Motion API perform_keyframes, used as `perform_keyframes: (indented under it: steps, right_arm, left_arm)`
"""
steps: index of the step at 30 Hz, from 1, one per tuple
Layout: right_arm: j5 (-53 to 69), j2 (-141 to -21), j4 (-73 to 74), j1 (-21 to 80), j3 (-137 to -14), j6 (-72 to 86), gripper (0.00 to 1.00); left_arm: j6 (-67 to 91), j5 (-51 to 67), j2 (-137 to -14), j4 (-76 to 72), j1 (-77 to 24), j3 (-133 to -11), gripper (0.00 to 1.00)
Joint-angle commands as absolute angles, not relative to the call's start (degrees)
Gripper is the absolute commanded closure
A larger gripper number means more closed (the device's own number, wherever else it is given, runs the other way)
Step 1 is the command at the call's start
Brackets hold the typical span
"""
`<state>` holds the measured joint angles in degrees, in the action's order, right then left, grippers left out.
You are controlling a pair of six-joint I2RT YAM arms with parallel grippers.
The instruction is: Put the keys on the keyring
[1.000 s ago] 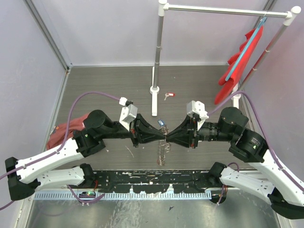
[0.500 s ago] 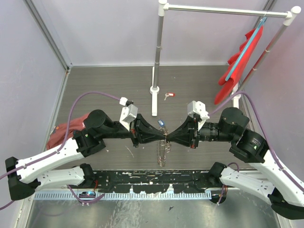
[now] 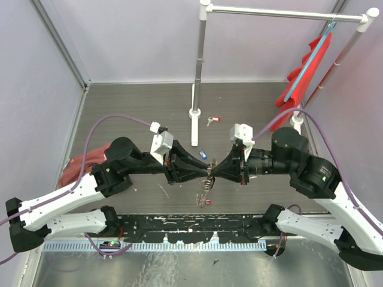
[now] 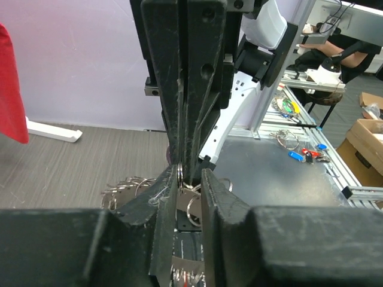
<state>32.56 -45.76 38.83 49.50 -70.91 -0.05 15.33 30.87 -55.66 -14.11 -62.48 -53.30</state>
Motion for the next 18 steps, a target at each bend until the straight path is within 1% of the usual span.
perform_keyframes:
  steps: [1, 3, 6, 14, 18]
  right_arm:
    - [30.6, -49.1, 48.1, 49.6, -77.9, -3.5, 0.99]
    - [29.6, -50.9, 52.2, 49.6, -80.1, -4.1, 0.99]
    - [28.8, -53.3, 57.0, 49.6, -82.8, -4.7, 0.99]
    - [25.1, -58.1, 65.5, 49.6, -86.5, -5.0, 0.99]
    - [24.4, -59.1, 67.4, 49.6, -86.6, -4.8, 0.99]
  left_arm:
    - [11.9, 28.9, -53.5, -10.9, -62.7, -56.5, 0.68]
    - [10.2, 27.5, -52.8, -8.6, -62.7, -56.8, 0.65]
    - [8.0, 24.8, -52.3, -4.8, -62.7, -57.0, 0.63]
    - [2.4, 21.8, -54.9, 3.9, -62.7, -58.7, 0.63]
    - [-1.5, 23.1, -57.9, 10.2, -62.7, -61.7, 0.63]
